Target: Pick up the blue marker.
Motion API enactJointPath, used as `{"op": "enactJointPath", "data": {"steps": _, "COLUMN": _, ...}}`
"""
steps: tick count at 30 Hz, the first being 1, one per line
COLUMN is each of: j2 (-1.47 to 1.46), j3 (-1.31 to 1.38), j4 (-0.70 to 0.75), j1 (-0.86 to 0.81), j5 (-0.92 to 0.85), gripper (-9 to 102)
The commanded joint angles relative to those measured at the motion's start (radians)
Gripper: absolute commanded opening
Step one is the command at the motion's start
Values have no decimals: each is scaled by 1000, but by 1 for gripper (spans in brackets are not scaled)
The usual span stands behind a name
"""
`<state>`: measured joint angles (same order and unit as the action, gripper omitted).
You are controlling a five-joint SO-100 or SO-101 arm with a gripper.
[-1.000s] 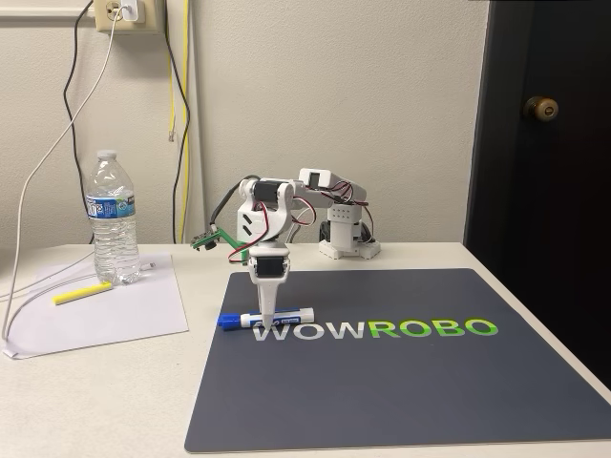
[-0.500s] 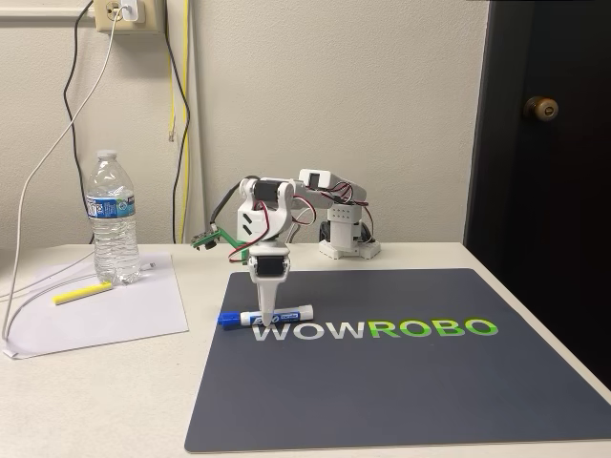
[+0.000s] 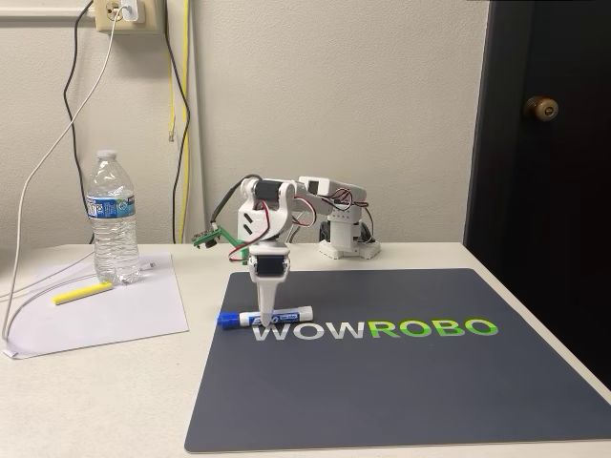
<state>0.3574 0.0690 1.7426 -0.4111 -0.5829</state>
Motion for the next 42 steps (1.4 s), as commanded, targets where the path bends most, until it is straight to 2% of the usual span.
{"op": "enactJointPath", "data": {"steps": 1, "j2": 12, "j3": 51, "j4": 5, "j1": 5, "j5": 2, "gripper": 1}}
{"op": "enactJointPath", "data": {"steps": 9, "j2": 80, "j3": 3, "j4": 8, "j1": 18, "j5": 43, "gripper": 2}}
{"op": "enactJointPath", "data": {"steps": 20, "j2": 568, "j3": -488, "j4": 8, "j1": 71, "j5": 120, "gripper": 2}}
{"op": "enactJointPath", "data": {"steps": 32, "j2": 1063, "j3": -896, "j4": 6, "j1": 250, "j5": 373, "gripper": 2}}
{"op": "enactJointPath", "data": {"steps": 42, "j2": 1318, "j3": -999, "j4": 6, "j1": 437, "j5": 604, "gripper": 2}}
